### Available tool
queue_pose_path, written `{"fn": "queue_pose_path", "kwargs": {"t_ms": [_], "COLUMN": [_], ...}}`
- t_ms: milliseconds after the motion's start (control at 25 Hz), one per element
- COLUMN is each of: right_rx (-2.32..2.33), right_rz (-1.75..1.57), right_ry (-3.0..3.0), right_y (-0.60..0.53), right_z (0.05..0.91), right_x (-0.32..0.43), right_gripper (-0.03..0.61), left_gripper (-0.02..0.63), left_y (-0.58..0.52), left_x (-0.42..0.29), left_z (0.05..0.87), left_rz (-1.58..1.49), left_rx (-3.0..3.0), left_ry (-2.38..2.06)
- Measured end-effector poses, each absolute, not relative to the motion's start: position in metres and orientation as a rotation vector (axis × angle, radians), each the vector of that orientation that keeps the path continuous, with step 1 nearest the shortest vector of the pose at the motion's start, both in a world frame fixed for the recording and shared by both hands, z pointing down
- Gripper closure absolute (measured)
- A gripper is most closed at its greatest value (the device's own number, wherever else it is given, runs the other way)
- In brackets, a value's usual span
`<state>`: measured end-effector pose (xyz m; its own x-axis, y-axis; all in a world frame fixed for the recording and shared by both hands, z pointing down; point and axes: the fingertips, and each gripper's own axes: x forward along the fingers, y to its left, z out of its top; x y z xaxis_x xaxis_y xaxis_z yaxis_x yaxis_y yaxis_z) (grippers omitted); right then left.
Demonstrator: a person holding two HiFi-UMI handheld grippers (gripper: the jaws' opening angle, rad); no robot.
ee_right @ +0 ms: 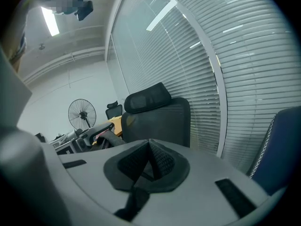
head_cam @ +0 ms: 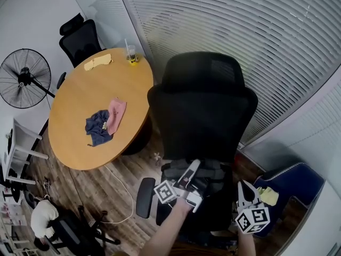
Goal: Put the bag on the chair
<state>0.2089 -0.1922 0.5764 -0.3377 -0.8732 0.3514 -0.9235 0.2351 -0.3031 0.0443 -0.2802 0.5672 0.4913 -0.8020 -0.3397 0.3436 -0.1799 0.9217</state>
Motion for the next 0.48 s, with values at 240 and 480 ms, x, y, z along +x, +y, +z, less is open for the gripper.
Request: {"fn": "queue_pose_path", "kwargs": {"t_ms": [240, 480], "right_rx": [1.742, 1.737], "right_rz": [0.713, 0.711], "right_ry": [-2.373, -2.369], "right_y": [-0.19, -0.191], "right_z": [0.581, 0.582], "right_x": [0.206, 0.203], "right_gripper": [0.568, 0.568], "left_gripper": [0.591, 0.591], "left_y": [-0.291, -0.303], "left_x": [0.039, 0.039], "left_z": [0.577, 0.583], "left_rz": [-1.116, -1.111], "left_rx": [1.34, 1.341], "left_ry": [-0.457, -0.475]}}
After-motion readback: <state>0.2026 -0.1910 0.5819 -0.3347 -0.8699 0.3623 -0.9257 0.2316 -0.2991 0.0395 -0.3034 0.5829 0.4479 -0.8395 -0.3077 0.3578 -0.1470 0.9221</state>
